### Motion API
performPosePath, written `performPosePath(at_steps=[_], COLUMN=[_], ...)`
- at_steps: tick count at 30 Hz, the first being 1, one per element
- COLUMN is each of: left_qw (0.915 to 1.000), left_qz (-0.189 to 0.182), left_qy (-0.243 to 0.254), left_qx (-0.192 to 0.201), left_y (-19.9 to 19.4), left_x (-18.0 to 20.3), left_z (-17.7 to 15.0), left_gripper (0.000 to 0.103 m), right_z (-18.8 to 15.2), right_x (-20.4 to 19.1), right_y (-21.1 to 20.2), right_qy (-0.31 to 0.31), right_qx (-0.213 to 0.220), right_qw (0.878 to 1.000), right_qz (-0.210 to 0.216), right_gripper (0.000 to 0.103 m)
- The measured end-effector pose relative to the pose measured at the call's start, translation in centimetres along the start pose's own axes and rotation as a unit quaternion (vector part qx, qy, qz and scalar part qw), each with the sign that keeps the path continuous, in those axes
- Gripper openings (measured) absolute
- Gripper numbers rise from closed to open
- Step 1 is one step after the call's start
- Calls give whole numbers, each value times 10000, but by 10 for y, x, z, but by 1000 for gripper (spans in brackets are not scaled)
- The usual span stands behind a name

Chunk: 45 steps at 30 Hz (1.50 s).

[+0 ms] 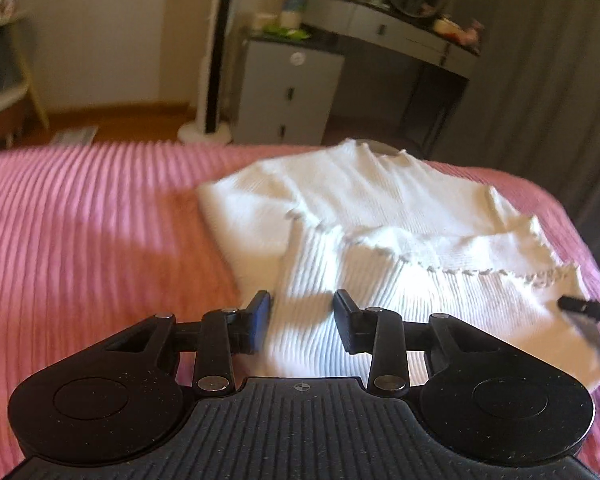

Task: Fold small clothes
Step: 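Carry the held hem over the body and lay it near the collar with both tools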

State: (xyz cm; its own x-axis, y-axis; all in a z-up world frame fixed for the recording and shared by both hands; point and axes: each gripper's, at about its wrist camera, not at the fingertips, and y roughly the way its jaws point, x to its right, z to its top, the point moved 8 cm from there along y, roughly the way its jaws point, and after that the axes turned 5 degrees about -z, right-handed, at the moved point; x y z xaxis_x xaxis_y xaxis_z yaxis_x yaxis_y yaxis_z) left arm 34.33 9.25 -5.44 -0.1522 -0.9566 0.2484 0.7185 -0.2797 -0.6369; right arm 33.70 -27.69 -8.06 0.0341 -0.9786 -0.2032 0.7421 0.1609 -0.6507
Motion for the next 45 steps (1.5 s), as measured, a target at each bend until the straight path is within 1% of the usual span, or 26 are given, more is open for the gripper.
performPosePath(at_steps=[1,2,3,4,8,12,14,17,20,24,28,33,36,38,39,41,42,43,45], left_qw=[9999,9998,9997,9996,9987,9968,9962,9956,9930,9907,9904,9885,9883,9896,9908,9939,9957,9967,9980], left_qz=[10,-16,-63,-119,-91,-116,-144,-203,-201,-131,161,592,708,884,912,869,750,654,391], left_qy=[106,173,212,238,464,708,727,631,666,540,323,276,117,15,-44,-169,-212,-270,-451], left_qx=[29,64,95,115,172,356,466,665,949,1244,1337,1361,1349,1133,994,651,503,404,187], left_y=[2,3,3,4,2,-9,-17,-35,-55,-65,-48,-7,21,48,60,82,91,96,105], left_x=[4,7,9,11,15,18,19,20,25,24,15,3,-9,-20,-25,-35,-37,-40,-45], left_z=[3,5,7,8,6,4,4,9,27,64,99,128,135,131,126,114,108,102,92], left_gripper=[34,28,24,11,9,9,8,8,8,8,8,8,8,8,8,9,9,10,17], right_z=[1,2,2,2,2,3,4,9,24,60,103,142,150,144,139,130,125,121,118], right_x=[1,2,2,2,2,1,0,-7,-18,-33,-44,-53,-52,-46,-42,-30,-24,-20,-17], right_y=[0,0,0,-1,-11,-27,-36,-53,-70,-74,-52,-1,39,70,83,104,112,115,116], right_qy=[37,62,69,48,64,8,-5,-186,-487,-772,-908,-1136,-1209,-1204,-1158,-925,-706,-533,-412], right_qx=[0,17,49,72,255,501,610,795,1097,1464,1660,1709,1569,1312,1156,784,567,464,482], right_qw=[10000,10000,9999,9999,9996,9987,9981,9967,9927,9853,9796,9742,9746,9779,9803,9873,9918,9947,9968], right_qz=[8,40,83,80,104,112,64,-13,-129,-419,-670,-943,-1047,-1093,-1105,-1027,-898,-752,-482], right_gripper=[34,32,20,10,8,8,8,7,7,7,7,7,7,7,7,9,18,23,23])
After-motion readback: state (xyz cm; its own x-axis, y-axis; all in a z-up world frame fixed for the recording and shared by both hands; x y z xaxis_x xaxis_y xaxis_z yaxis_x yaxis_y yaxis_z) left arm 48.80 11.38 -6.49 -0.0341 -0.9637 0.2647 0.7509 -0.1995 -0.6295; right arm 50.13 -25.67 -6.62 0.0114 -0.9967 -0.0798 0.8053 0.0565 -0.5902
